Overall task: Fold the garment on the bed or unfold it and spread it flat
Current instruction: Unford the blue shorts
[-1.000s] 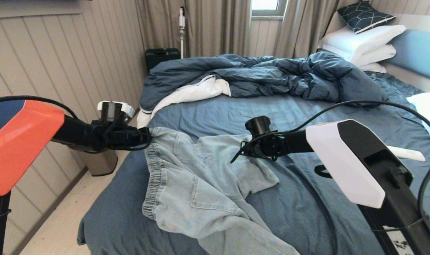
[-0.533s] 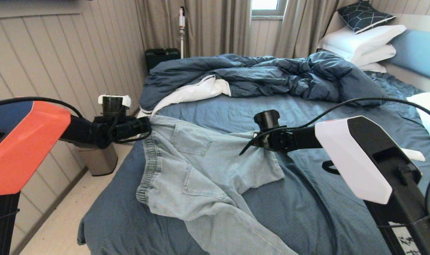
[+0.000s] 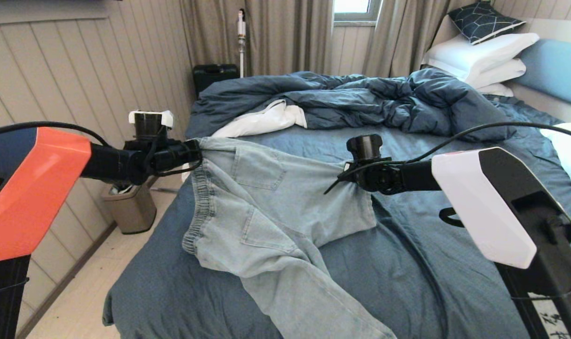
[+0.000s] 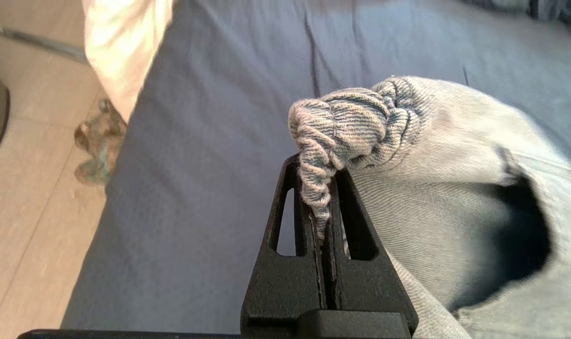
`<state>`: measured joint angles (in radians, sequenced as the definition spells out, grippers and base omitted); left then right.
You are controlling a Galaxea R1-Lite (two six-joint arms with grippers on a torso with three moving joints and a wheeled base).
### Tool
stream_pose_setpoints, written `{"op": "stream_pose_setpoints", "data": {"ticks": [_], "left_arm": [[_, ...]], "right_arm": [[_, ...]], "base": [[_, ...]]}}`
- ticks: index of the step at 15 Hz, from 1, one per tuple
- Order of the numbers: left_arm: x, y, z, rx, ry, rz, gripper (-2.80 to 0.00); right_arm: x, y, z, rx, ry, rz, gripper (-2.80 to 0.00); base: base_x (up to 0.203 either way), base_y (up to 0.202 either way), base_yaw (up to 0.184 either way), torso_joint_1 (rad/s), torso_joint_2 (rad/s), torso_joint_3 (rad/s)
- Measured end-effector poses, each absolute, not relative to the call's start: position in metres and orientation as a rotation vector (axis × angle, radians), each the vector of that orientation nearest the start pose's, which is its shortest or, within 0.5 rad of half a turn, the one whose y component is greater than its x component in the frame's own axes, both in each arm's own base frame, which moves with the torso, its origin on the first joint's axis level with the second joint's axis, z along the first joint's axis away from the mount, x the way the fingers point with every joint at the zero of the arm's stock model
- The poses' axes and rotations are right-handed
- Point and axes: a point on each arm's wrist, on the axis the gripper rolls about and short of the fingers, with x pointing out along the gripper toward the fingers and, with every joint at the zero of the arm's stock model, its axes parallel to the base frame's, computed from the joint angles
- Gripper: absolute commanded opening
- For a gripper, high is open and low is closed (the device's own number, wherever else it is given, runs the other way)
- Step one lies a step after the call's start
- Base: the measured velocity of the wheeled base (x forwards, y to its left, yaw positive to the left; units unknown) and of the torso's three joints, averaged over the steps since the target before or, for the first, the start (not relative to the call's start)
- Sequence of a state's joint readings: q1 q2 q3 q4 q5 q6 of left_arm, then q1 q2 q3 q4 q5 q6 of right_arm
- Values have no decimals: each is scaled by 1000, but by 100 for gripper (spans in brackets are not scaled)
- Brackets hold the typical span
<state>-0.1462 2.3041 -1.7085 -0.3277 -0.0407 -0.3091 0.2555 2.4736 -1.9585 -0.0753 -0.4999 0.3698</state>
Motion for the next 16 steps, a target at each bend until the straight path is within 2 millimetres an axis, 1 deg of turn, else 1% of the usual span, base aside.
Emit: {"op": "stream_pose_setpoints", "data": {"ticks": [2, 5, 9, 13, 14, 16], "left_arm": [[489, -72, 166, -290, 260, -115, -280], [501, -73, 163, -285, 264, -90, -280], [511, -75, 148, -237, 292, -98, -280], [514, -74, 129, -142, 343, -83, -280], [514, -74, 126, -132, 356, -66, 0], [515, -73, 123, -124, 369, -47, 0]], "right_arm": [[503, 113, 126, 203, 344, -321, -280], [505, 109, 124, 194, 342, -326, -280], [508, 104, 116, 188, 358, -334, -280], [509, 106, 107, 169, 377, -329, -280], [510, 106, 104, 167, 382, -329, -280], [511, 106, 99, 162, 391, -330, -280]], "base": [[0, 0, 0, 0, 0, 0], [0, 0, 0, 0, 0, 0], [0, 0, 0, 0, 0, 0], [0, 0, 0, 0, 0, 0], [0, 0, 0, 0, 0, 0], [0, 0, 0, 0, 0, 0]]}}
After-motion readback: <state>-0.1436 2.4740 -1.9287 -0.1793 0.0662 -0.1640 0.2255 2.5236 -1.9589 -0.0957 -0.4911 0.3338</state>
